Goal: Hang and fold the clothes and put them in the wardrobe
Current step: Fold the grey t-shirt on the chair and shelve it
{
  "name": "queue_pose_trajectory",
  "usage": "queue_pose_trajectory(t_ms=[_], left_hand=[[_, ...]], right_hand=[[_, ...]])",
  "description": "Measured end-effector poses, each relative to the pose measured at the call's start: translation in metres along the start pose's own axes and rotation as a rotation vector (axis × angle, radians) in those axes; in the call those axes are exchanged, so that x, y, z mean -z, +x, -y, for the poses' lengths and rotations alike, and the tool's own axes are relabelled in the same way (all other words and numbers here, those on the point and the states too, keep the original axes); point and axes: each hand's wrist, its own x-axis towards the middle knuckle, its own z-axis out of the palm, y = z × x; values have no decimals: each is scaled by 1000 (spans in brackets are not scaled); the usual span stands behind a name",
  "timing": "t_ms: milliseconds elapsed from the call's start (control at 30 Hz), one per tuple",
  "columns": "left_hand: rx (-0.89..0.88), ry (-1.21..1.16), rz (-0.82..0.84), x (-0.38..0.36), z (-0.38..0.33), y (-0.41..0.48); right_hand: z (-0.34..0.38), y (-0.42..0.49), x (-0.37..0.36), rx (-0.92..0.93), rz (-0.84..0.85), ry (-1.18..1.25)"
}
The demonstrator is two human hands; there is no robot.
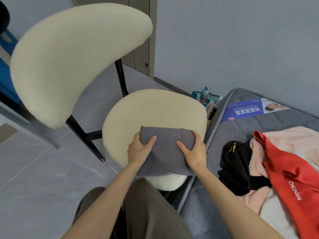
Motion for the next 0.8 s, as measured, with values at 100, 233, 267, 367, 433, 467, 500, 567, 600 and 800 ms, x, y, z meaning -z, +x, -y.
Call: queue_pose_trajectory(t_ms=[100, 233, 267, 367, 433, 467, 500, 567, 600, 800], left_hand=[[-39, -78, -32, 12, -6, -6], [-85, -228, -48, 39, -11, -19], [-95, -254, -43, 46, -11, -22], [-83, -339, -43, 69, -1, -31], [-60, -373, -59, 86, 13, -37], [-43, -382, -73, 95, 22, -40], [-21, -395, -90, 104, 32, -43], [24, -425, -121, 125, 54, -47], [45, -437, -140, 137, 65, -49], [163, -460, -281, 222, 130, -56]], right_hand=[[12, -3, 13, 39, 11, 58], [38, -18, 23, 95, 7, 113], [45, -23, 25, 111, 7, 115], [65, -38, 22, 159, 33, 100], [78, -48, 13, 180, 76, 90], [83, -53, 6, 186, 100, 85], [89, -59, -3, 188, 127, 78], [100, -70, -24, 185, 189, 62], [106, -76, -38, 184, 224, 51], [149, -112, -135, 186, 417, 9]])
